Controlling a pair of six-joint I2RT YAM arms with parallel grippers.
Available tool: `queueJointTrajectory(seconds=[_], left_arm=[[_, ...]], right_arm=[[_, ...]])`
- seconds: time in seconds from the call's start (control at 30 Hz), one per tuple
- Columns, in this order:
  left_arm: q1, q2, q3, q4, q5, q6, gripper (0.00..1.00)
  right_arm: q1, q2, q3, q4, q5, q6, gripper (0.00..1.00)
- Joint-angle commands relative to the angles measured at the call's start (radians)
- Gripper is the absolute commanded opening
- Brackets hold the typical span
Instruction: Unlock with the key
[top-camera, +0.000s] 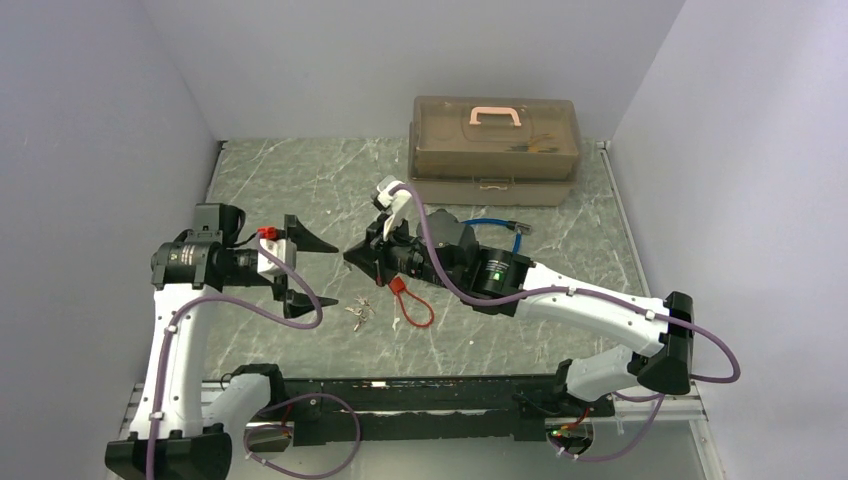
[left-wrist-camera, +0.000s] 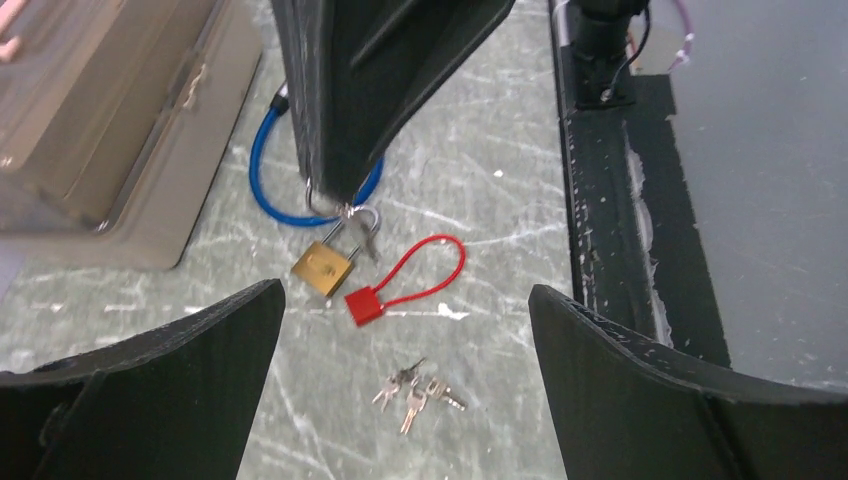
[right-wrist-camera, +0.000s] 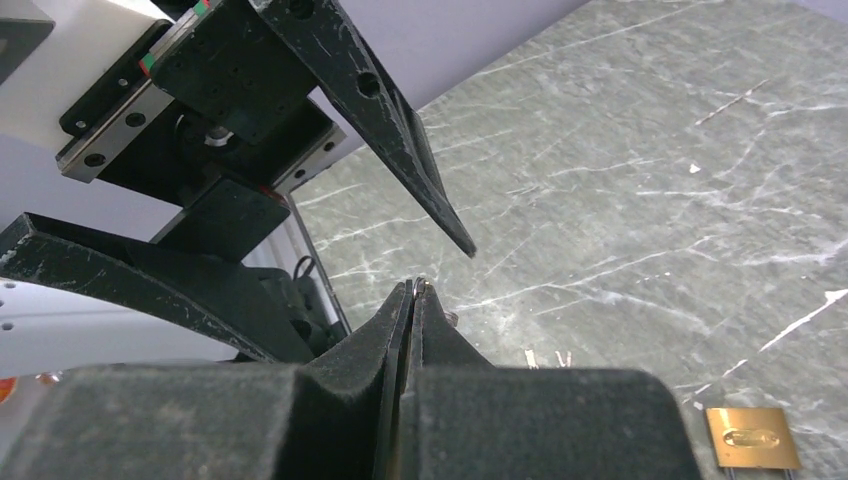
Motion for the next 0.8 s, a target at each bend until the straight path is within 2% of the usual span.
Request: queueJointTrajectory(seconds=[0.0,0.13,0.37,0.57,0.77], left_arm=[[-0.094,-0.016,0.017,0.159,0.090,-0.142,0.99],[-0.158,0.000,0.021,0.244,0.065,-0.271,0.87],[-0.180,-0.030,0.000,0.393,-0.018,-0.419,0.62],[-0.198,-0.045,0.000,0.479,-0.034,-0.497,0.34],[-0.219,-0.051,-0.015,0.527,-0.024,-0.565,0.32]], right_arm=[[-0.001,-0.044,0.051,0.045,-0.038,0.040,0.00],[-0.001,-0.044,0.062,0.056,-0.048,0.043,0.00],[0.000,-0.065,0.043,0.086,-0.038,0.050,0.00],[0.001,-0.073,0.043,0.078,-0.031,0.046,0.00],[0.001,-0.079,0.036,0.085,-0.029,0.049,0.00]])
